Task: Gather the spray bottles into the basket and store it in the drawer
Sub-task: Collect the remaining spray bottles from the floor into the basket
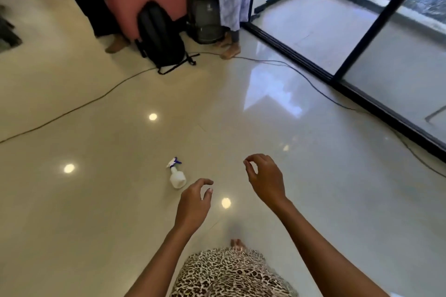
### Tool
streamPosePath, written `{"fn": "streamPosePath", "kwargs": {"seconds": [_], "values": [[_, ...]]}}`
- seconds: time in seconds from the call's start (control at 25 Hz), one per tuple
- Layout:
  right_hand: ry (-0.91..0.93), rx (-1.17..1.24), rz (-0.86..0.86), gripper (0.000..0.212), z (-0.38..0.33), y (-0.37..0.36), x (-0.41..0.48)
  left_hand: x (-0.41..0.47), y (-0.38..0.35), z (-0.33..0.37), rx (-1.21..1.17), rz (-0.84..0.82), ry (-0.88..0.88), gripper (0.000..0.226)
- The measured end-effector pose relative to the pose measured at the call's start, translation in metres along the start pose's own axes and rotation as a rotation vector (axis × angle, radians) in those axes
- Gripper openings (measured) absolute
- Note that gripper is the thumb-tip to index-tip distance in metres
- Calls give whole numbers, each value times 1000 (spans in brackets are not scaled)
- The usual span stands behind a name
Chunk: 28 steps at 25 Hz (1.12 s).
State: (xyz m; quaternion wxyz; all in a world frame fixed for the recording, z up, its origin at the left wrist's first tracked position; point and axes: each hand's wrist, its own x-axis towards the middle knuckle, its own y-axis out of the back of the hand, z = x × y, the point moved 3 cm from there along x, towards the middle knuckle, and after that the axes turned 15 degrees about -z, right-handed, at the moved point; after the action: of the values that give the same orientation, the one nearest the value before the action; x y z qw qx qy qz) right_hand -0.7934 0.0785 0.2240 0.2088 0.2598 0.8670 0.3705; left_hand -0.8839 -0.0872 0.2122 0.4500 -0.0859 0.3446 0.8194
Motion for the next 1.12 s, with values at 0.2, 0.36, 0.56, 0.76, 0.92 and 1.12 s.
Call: {"fn": "streamPosePath", "kwargs": {"seconds": [0.2, 0.36, 0.56, 0.76, 0.92, 1.12], "values": [[-46, -36, -140, 20, -17, -69, 83, 78, 39, -57, -18, -58, 133, 16], [-121, -24, -251, 20, -9, -159, 147, 159, 61, -133, -4, -138, 234, 17], [-217, -2, -481, 24, 47, -324, 223, 283, 47, -272, -56, -176, 425, 24], [-227, 14, -765, 51, 137, -518, 303, 396, -13, -442, -217, -92, 652, 42], [-350, 155, -840, 65, 190, -633, 346, 446, -59, -543, -388, -55, 785, 61], [-556, 463, -902, 63, 218, -693, 355, 477, -84, -592, -686, -49, 797, 64]]}}
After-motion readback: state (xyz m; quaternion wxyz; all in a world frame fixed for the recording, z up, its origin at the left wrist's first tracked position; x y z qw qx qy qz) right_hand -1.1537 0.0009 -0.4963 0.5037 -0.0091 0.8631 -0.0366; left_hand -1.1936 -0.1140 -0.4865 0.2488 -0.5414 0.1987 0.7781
